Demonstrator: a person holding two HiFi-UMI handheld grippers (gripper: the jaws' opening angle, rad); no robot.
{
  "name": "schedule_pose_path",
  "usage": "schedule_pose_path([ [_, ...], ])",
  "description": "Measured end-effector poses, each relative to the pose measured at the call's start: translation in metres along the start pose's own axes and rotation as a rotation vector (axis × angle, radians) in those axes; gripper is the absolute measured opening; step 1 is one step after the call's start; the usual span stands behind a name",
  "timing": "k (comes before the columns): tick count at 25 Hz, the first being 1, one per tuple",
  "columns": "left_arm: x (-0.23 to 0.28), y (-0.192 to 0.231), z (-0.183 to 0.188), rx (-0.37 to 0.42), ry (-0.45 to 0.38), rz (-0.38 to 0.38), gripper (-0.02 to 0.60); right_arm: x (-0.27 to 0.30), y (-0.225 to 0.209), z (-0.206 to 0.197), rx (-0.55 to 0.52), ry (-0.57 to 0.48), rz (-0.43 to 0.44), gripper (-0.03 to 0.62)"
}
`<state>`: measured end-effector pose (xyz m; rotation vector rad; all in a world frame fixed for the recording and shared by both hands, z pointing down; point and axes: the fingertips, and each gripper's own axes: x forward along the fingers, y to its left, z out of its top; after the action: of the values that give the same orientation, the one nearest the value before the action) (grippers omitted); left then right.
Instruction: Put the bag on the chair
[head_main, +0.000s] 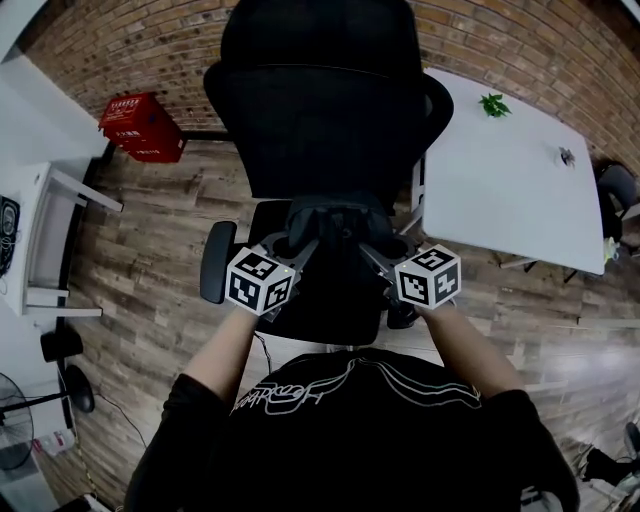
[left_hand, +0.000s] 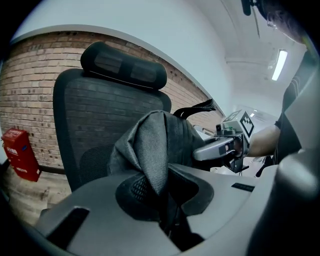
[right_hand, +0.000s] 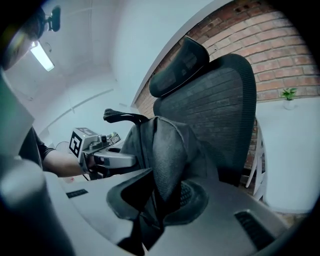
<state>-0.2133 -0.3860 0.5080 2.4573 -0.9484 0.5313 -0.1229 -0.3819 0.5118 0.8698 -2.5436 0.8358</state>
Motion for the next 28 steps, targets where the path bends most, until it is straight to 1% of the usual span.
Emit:
schedule_pose_path([
  [4,0.014,0.016,-0.001,0.003,0.022,0.001,0.061,0.014,-0.014,0.001,-0.001,0.002,-0.049,0.06],
  [10,0.035,0.037,-0.006,0.051,0.055,0.0,0.061,0.033,-0.035,-0.005,-0.007,0.026,-0.083,0.061],
  [13,0.046,0.049,-0.019,0.028,0.086,-0.001,0.061,0.044,-0.043,-0.016,-0.02,0.063,-0.103,0.063],
  [16,0.055,0.059,-0.028,0.004,0.103,-0.001,0.063,0.052,-0.049,-0.024,-0.016,0.076,-0.108,0.061],
  [21,0.064,0.071,-0.042,0.009,0.088,0.017,0.077,0.062,-0.05,-0.035,-0.006,0.083,-0.111,0.06],
  [26,0.062,0.074,-0.053,-0.004,0.077,0.026,0.08,0.066,-0.048,-0.042,-0.007,0.064,-0.107,0.069],
  [28,0.058,0.075,-0.057,-0.022,0.075,0.035,0.083,0.067,-0.047,-0.045,-0.005,0.069,-0.108,0.074],
])
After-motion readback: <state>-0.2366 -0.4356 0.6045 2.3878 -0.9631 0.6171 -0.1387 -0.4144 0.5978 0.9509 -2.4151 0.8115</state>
